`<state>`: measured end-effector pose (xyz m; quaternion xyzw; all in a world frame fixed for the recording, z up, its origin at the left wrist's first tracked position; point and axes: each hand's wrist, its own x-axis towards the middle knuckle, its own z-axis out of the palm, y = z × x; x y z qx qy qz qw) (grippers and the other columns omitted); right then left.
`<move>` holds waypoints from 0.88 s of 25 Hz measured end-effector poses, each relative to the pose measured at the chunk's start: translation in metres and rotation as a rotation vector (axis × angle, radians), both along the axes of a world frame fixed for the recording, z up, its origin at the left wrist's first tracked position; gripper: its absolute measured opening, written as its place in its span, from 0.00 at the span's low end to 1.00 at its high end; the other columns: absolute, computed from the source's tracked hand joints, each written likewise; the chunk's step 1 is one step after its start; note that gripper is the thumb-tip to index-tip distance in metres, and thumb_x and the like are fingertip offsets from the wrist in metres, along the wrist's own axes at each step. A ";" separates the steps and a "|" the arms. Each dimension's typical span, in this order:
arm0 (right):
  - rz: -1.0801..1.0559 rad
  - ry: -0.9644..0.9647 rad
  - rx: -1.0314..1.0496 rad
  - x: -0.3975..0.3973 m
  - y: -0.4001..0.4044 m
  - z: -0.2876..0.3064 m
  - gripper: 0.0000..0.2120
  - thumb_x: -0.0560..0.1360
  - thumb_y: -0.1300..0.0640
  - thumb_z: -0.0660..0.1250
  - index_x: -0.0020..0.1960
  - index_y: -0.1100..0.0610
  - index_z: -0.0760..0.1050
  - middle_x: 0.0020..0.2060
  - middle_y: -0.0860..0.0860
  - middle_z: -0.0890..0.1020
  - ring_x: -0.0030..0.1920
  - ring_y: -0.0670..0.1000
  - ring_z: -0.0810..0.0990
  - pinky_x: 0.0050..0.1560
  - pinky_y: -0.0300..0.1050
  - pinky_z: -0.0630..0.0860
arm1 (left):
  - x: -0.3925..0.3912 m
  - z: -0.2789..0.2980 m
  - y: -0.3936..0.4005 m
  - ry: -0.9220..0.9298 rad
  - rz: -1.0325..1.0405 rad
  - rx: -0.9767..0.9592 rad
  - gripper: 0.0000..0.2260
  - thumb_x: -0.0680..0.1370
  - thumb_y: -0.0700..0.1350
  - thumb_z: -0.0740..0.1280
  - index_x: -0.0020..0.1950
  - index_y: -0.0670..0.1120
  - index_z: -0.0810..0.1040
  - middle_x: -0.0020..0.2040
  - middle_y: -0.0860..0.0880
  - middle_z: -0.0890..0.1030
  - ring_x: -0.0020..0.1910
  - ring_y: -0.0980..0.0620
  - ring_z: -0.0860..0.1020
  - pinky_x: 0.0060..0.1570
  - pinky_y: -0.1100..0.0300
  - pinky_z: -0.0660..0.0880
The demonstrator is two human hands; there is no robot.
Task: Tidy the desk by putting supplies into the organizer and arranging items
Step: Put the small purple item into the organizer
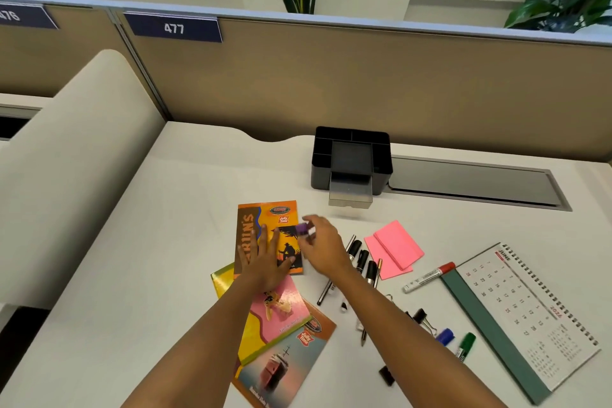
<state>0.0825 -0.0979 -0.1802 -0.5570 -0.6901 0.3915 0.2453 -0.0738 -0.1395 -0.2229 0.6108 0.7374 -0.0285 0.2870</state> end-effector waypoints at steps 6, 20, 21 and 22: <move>-0.249 0.159 0.318 -0.004 0.092 0.063 0.15 0.76 0.61 0.68 0.62 0.58 0.73 0.56 0.53 0.74 0.52 0.51 0.79 0.53 0.42 0.80 | -0.006 -0.004 0.000 -0.110 -0.013 -0.022 0.42 0.75 0.72 0.49 0.79 0.51 0.37 0.77 0.48 0.29 0.73 0.44 0.25 0.72 0.33 0.35; -0.233 -0.082 0.191 0.002 0.148 0.041 0.13 0.74 0.60 0.72 0.58 0.59 0.78 0.55 0.57 0.78 0.52 0.53 0.78 0.54 0.42 0.76 | -0.004 -0.003 0.001 -0.093 -0.008 -0.047 0.37 0.79 0.66 0.53 0.79 0.52 0.36 0.77 0.49 0.28 0.73 0.44 0.25 0.68 0.33 0.32; -0.240 -0.090 0.178 0.002 0.149 0.040 0.13 0.75 0.58 0.72 0.58 0.59 0.78 0.56 0.57 0.78 0.53 0.54 0.78 0.53 0.40 0.74 | -0.004 -0.002 0.001 -0.091 -0.007 -0.046 0.37 0.79 0.66 0.53 0.79 0.52 0.36 0.77 0.49 0.28 0.73 0.44 0.25 0.68 0.34 0.31; -0.246 -0.097 0.167 0.002 0.150 0.039 0.13 0.75 0.57 0.72 0.58 0.59 0.79 0.57 0.57 0.77 0.54 0.55 0.78 0.53 0.40 0.74 | -0.004 -0.002 0.000 -0.089 -0.009 -0.045 0.37 0.79 0.66 0.52 0.79 0.51 0.36 0.77 0.49 0.28 0.73 0.44 0.25 0.68 0.34 0.31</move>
